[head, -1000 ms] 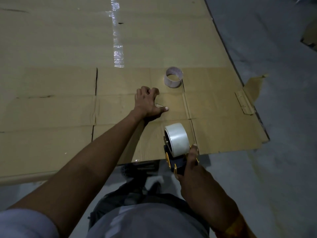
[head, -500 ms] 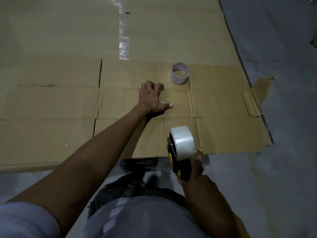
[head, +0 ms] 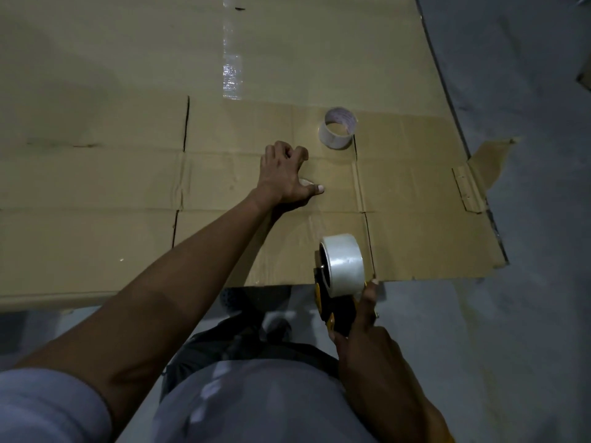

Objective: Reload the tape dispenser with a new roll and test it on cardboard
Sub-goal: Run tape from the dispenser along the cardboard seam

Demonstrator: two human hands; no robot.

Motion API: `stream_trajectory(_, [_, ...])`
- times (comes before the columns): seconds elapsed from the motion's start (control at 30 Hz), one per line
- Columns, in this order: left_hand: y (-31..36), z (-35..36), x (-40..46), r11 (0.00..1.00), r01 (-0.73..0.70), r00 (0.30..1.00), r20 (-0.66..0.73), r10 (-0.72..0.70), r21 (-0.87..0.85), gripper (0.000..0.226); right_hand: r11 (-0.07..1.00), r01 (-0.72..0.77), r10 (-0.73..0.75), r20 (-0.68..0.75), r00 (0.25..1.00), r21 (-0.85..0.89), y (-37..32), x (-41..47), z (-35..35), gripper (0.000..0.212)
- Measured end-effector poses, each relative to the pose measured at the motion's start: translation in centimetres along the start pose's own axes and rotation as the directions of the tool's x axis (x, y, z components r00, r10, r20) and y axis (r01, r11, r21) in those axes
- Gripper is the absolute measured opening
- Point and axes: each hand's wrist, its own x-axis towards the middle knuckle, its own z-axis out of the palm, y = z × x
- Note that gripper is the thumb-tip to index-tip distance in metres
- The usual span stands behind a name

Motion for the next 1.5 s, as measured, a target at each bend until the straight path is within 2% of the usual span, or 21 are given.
stream_trajectory(0.1, [0.1,0.0,-0.3,1.000,0.003,1.000,-0.015,-0.003,-0.014,0.099,1.000,-0.001,0.001,-0.003,1.000,0.010,0.1,0.0,0.4,0.103])
stream_trajectory(0.23, [-0.2,0.2,-0.3,1.000,-0.017,0.999,-0.029,0.017,-0.009,0.088,0.999,-0.014,0.014,-0.011,1.000,0.045,-0.1,0.1,0.6,0.105])
stream_trajectory(0.37, [-0.2,0.2,-0.3,1.000,-0.022,1.000,-0.021,0.022,-0.003,0.089,0.997,0.029,-0.025,-0.058,0.998,0.078,0.1,0.2,0.9,0.106])
stream_trajectory(0.53, [0.0,0.0,-0.3,1.000,-0.020,1.000,-0.001,0.020,-0.002,0.094,0.997,0.035,-0.031,-0.060,0.998,0.062,0.1,0.7,1.1,0.110])
stream_trajectory(0.63, [-0.1,0.3,-0.2,1.000,-0.021,0.999,-0.042,0.021,0.000,0.087,0.996,0.059,-0.053,-0.079,0.995,0.071,0.4,1.2,1.6,0.113])
stream_trajectory(0.73, [-0.3,0.7,-0.1,0.999,-0.032,0.998,-0.056,0.032,-0.001,0.084,0.997,0.079,-0.078,-0.121,0.990,0.002,0.8,1.4,2.6,0.120])
stream_trajectory(1.07, [-0.3,0.4,-0.5,0.999,-0.053,0.997,-0.060,0.053,-0.001,0.090,0.998,0.066,-0.065,-0.217,0.974,-0.001,1.4,1.0,3.9,0.109])
stream_trajectory(1.2, [-0.2,0.1,-0.8,0.999,-0.044,0.998,-0.038,0.043,-0.007,0.091,0.997,0.035,-0.024,-0.147,0.989,0.069,1.8,0.5,3.7,0.110])
stream_trajectory(1.27, [0.2,-0.1,-1.7,0.998,-0.032,0.998,-0.057,0.029,-0.051,0.090,0.993,0.076,-0.065,-0.124,0.990,0.090,2.5,-0.2,3.9,0.114])
stream_trajectory(1.37, [1.3,0.2,-4.9,0.985,-0.093,0.991,-0.108,0.078,-0.142,0.072,0.976,0.210,-0.216,-0.157,0.964,-0.055,3.7,-0.7,4.1,0.124])
stream_trajectory(1.5, [1.5,1.1,-10.0,0.921,-0.326,0.942,-0.154,0.298,-0.212,0.033,0.995,0.073,-0.065,-0.105,0.992,0.070,3.3,-0.4,3.5,0.112])
